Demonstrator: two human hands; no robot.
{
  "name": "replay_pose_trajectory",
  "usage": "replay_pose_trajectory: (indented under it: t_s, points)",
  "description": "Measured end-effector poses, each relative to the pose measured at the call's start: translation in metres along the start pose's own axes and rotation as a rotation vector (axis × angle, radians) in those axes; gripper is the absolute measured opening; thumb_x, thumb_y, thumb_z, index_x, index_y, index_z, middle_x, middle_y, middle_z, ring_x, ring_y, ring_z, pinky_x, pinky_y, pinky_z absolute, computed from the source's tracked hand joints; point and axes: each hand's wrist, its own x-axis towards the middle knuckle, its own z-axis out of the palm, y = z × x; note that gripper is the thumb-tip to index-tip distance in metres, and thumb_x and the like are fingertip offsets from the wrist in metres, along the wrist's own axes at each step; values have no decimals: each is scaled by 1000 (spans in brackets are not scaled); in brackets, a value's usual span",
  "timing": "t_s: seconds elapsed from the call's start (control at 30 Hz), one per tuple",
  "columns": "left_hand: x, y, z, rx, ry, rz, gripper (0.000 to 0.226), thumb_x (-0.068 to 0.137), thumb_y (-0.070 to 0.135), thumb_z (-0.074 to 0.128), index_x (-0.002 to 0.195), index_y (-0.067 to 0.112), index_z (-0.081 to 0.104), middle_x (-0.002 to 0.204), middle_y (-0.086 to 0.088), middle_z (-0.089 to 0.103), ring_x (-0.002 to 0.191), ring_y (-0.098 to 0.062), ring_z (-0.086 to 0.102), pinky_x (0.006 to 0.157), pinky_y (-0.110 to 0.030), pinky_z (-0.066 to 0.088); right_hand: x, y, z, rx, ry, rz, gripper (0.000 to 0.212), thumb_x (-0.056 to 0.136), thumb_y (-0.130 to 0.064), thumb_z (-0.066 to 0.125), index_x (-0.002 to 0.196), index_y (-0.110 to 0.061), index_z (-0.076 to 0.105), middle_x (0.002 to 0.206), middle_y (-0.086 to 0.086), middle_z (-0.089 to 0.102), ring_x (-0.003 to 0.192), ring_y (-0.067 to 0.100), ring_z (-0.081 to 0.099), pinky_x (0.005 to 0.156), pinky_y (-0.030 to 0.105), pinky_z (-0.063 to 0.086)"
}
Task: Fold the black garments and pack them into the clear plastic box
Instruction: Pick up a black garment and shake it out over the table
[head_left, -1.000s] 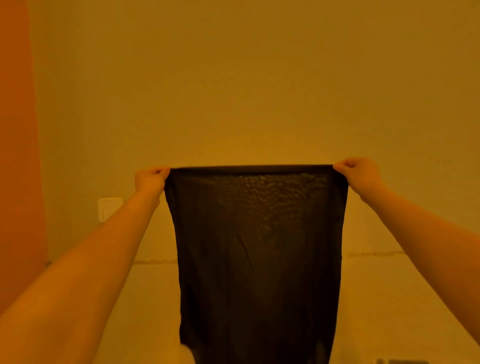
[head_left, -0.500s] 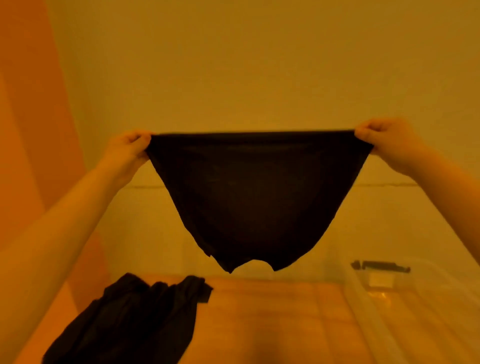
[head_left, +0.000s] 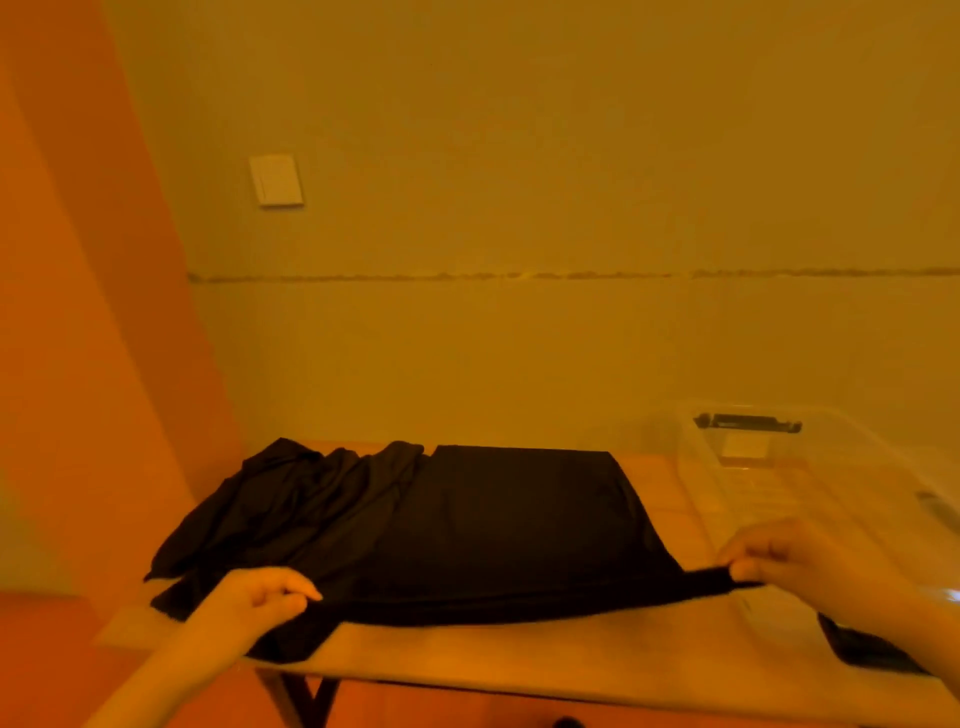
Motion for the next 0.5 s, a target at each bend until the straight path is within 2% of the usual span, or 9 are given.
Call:
replay_pose_trajectory:
  t_s: [0.03, 0.07, 0.13, 0.2, 0.23, 0.3, 0.37, 0.4, 0.5]
  points:
    - [-6, -5, 2, 38, -34, -22, 44, 80, -6, 65, 64, 33, 75, 71, -16, 69, 67, -14, 55, 66, -25, 38, -6, 3, 5, 55, -15, 4, 46, 31, -90, 57, 64, -59, 64, 79, -28, 68, 77, -8, 62, 70, 7, 47]
    - [-10, -7, 4, 44, -42, -33, 41, 80, -4, 65, 66, 33, 75, 79, -22, 68, 72, -18, 55, 67, -26, 38, -9, 8, 10, 83, -16, 1, 50, 29, -90, 58, 64, -54, 67, 81, -23, 70, 75, -5, 64, 70, 8, 47]
    - [-16, -6, 8, -11, 11, -29, 36, 80, -6, 65, 65, 25, 76, 80, -20, 69, 73, -19, 57, 65, -20, 40, -17, 11, 18, 123, 7, -9, 35, 42, -78, 70, 63, -49, 69, 81, -16, 71, 72, -1, 65, 67, 9, 48]
    - [-20, 0, 12, -88, 60, -10, 35, 81, -7, 63, 64, 22, 75, 74, -9, 71, 71, -13, 62, 66, -16, 44, -20, 16, 24, 162, 66, -29, 41, 39, -81, 67, 63, -48, 70, 80, -15, 72, 70, -1, 65, 65, 9, 48]
    - [-22, 3, 14, -117, 76, -2, 34, 82, -7, 62, 66, 20, 74, 72, -4, 71, 72, -13, 63, 67, -16, 45, -22, 13, 27, 179, 107, -31, 34, 45, -75, 71, 63, -46, 71, 79, -14, 72, 69, 0, 65, 64, 9, 48]
    - [-24, 8, 18, -164, 119, 9, 30, 83, -6, 60, 70, 17, 73, 72, -3, 71, 78, -18, 64, 68, -18, 49, -23, 9, 31, 230, 137, -30, 9, 66, -43, 78, 61, -36, 74, 76, -8, 73, 67, 3, 66, 61, 11, 49]
    - [-25, 11, 20, -195, 152, 22, 25, 86, -5, 57, 76, 12, 71, 79, -4, 69, 82, -18, 63, 65, -16, 52, -19, 15, 34, 222, 212, -29, 25, 80, -9, 69, 61, -25, 73, 71, 0, 72, 64, 8, 66, 61, 16, 50]
    - [-25, 14, 21, -197, 160, 30, 23, 87, -4, 56, 78, 11, 70, 85, -5, 69, 84, -16, 63, 65, -16, 53, -17, 19, 35, 223, 240, -9, 28, 82, -1, 63, 64, -20, 72, 69, 4, 71, 66, 12, 65, 64, 22, 51]
    - [-25, 24, 26, -243, 209, 51, 23, 88, -5, 53, 81, 11, 69, 89, -8, 67, 81, -13, 63, 62, -13, 53, -15, 18, 37, 241, 299, 39, 22, 85, 0, 59, 69, -12, 69, 74, 13, 68, 74, 25, 63, 73, 38, 50]
